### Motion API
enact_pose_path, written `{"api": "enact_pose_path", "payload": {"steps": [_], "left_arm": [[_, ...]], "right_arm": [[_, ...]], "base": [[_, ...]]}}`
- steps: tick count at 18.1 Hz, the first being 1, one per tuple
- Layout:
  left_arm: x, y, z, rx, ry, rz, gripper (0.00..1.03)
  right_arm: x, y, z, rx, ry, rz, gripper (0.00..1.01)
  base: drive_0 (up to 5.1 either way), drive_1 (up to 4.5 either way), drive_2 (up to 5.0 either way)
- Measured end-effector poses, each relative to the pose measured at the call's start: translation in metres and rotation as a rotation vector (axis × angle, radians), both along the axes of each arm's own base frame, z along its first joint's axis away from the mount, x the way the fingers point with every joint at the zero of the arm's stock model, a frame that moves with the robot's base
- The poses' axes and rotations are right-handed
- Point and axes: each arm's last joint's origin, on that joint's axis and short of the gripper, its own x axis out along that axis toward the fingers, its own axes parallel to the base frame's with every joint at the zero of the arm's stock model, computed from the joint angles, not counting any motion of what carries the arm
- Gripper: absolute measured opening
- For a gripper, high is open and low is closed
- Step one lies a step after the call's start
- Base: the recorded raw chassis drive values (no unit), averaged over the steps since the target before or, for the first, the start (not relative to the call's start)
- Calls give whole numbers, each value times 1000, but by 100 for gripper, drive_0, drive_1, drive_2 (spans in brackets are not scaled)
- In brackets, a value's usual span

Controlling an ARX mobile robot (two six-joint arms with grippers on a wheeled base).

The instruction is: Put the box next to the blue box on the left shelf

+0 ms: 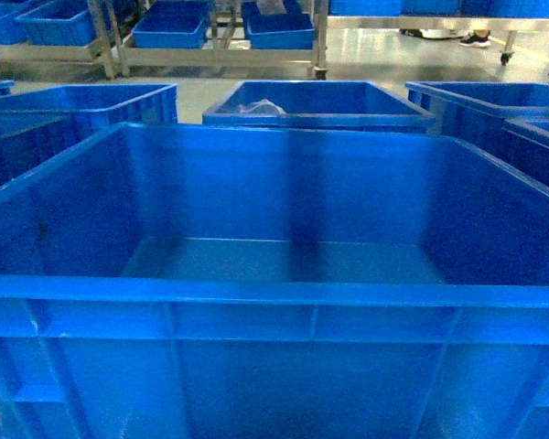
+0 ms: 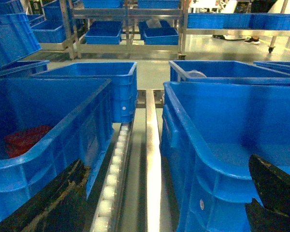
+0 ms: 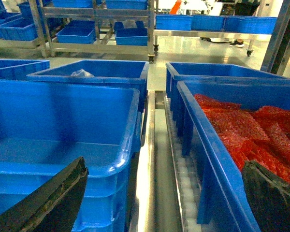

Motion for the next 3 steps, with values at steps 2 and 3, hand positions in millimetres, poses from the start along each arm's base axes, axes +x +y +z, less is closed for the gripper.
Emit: {"api": "enact_pose_path", "payload": {"steps": [2, 3], "left_arm": [[0, 0, 0, 0, 0, 0, 98], [0, 0, 0, 0, 0, 0, 98]], "right_arm": [[0, 0, 0, 0, 0, 0, 98], [0, 0, 0, 0, 0, 0, 98]], "base": [[0, 0, 0], [0, 0, 0]]}}
